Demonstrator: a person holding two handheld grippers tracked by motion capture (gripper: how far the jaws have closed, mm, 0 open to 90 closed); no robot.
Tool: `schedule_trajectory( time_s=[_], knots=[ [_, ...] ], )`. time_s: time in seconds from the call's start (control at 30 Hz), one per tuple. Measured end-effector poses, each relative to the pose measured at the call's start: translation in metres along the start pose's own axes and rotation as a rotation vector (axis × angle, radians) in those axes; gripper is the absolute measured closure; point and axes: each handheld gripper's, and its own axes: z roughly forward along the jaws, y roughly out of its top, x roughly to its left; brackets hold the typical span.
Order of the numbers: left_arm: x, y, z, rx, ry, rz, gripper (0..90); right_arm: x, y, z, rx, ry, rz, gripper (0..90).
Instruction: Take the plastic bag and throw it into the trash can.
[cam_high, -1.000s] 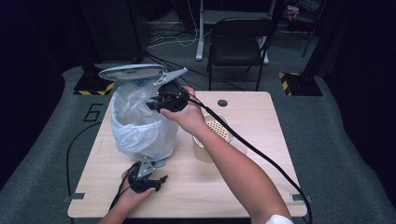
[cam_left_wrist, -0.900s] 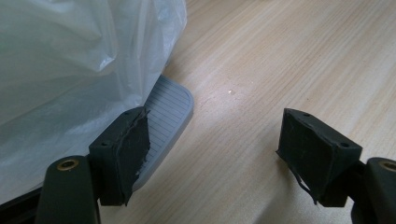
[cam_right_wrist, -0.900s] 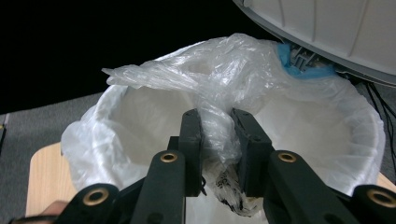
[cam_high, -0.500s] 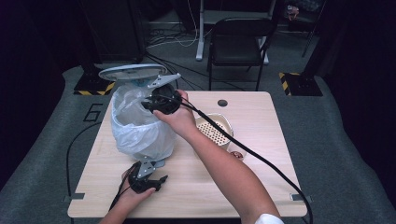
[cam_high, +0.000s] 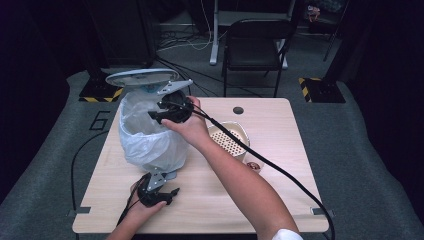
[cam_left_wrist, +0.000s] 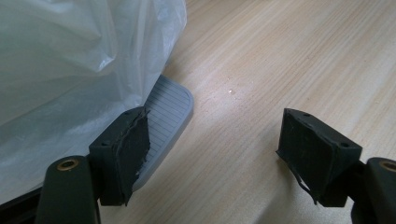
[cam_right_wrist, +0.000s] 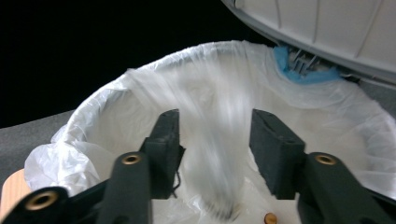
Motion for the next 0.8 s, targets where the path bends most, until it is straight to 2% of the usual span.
schedule_trajectory(
  time_s=[0.07, 0.17, 0.37, 0.53, 0.7, 0.8],
  knots=[
    [0.0, 0.0, 0.0, -0.002, 0.0, -0.001, 24.7, 0.002, 0.001, -0.002, -0.005, -0.01, -0.011, 48.0],
    [0.0, 0.0, 0.0, -0.001, 0.001, 0.0, 24.6, 0.003, 0.002, -0.007, -0.007, -0.014, -0.021, 47.8],
    [-0.001, 0.0, 0.001, -0.012, 0.009, -0.004, 24.6, 0.005, 0.003, -0.026, -0.016, -0.023, -0.056, 48.2],
    [0.0, 0.0, 0.001, -0.01, 0.011, 0.001, 24.7, 0.009, 0.005, -0.042, -0.021, -0.014, -0.046, 48.3],
    [0.0, 0.0, 0.001, -0.009, 0.011, 0.001, 24.6, 0.01, 0.004, -0.06, -0.018, -0.034, -0.074, 48.2],
    [-0.001, 0.0, 0.001, -0.011, 0.009, -0.003, 24.7, 0.007, 0.001, -0.071, -0.015, -0.048, -0.074, 48.0]
  ],
)
